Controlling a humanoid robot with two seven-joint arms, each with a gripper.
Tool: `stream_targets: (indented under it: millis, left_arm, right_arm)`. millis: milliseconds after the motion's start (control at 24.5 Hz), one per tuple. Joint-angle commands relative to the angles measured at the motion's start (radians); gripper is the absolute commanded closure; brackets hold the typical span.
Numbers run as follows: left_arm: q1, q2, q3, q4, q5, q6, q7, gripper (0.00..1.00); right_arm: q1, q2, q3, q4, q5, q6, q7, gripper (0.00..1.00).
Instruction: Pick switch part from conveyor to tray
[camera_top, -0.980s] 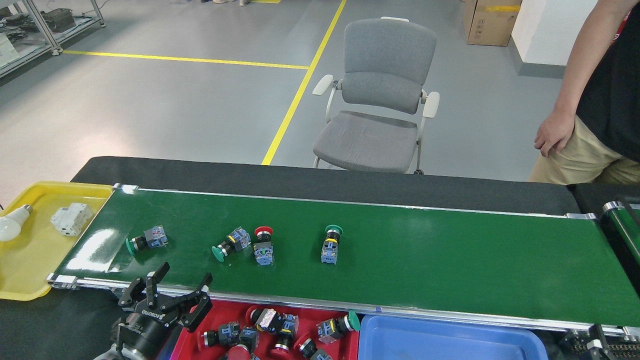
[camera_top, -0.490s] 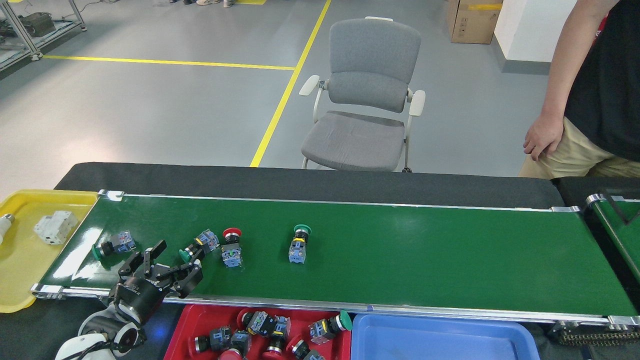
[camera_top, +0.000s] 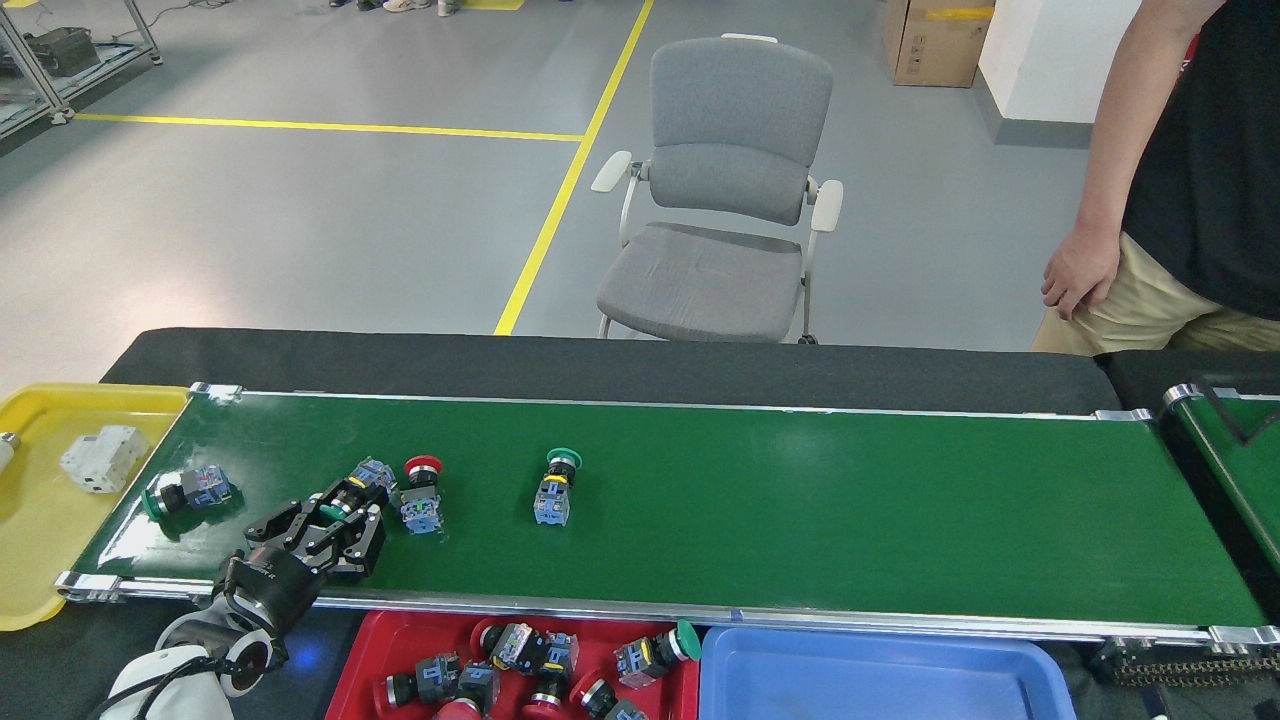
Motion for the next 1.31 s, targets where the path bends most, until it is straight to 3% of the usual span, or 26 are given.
stream_targets:
  millis: [0,122,204,286,327,367,449,490,735,898,939,1102,1265]
  left_arm:
    - [0.03,-0.014,0.001,-0.088,0.006,-0.068,0.009,0.94]
    - [0.141,-0.037,0.001,-0.268,0.006,-0.185,0.007,0.93]
    - [0.239,-0.055,0.001,-0.391,0.006,-0.189,-0.002,0.87]
    - [0.322,-0.08,0.001,-0.475,0.003,-0.189,-0.004,0.65]
    - [0.368,-0.092,0.001,-0.52,-0.002,-0.189,-0.005,0.42]
    - [0.403,-0.101,-0.001,-0.553,-0.006,-0.189,-0.005,0.27]
    - [0.455,-0.117,-0.003,-0.604,-0.006,-0.189,-0.005,0.13]
    - [0.472,-0.129,-0.012,-0.628,-0.008,-0.189,-0.005,0.01]
    - [0.518,-0.161,0.01,-0.675,-0.011,-0.189,-0.005,0.0]
    - [0.52,-0.16,0.025,-0.662,-0.011,0.338,-0.004,0.0]
    - [0.521,-0.158,0.033,-0.658,-0.011,0.412,-0.004,0.0]
    - [0.526,-0.149,0.077,-0.644,-0.009,0.401,-0.002,0.0]
    - [0.521,-0.147,0.073,-0.647,-0.011,0.381,-0.004,0.0]
  right_arm:
    - [0.006,0.003,-0.003,-0.012,0.0,-0.005,-0.001,0.0]
    - [0.006,0.004,-0.003,-0.013,0.0,-0.003,-0.001,0.0]
    - [0.003,0.004,-0.003,-0.013,0.0,-0.003,-0.001,0.0]
    - [0.004,0.004,-0.003,-0.013,0.0,-0.005,-0.001,0.0]
    - [0.006,0.003,-0.003,-0.013,0.0,-0.008,-0.001,0.0]
    - [0.006,0.003,-0.003,-0.013,0.0,-0.008,-0.001,0.0]
    - [0.004,0.004,-0.003,-0.016,0.0,-0.006,-0.001,0.0]
    - [0.003,0.006,-0.004,-0.018,-0.001,-0.006,-0.001,0.0]
    - [0.006,0.01,-0.004,-0.029,-0.001,-0.009,-0.002,0.0]
    - [0.004,0.009,-0.004,-0.03,-0.001,-0.011,-0.001,0.0]
    - [0.006,0.007,-0.004,-0.033,-0.001,-0.011,-0.001,0.0]
    - [0.007,-0.036,-0.004,-0.033,0.0,-0.031,0.018,0.0]
    - [0.009,-0.037,-0.006,-0.033,-0.001,-0.052,0.019,0.0]
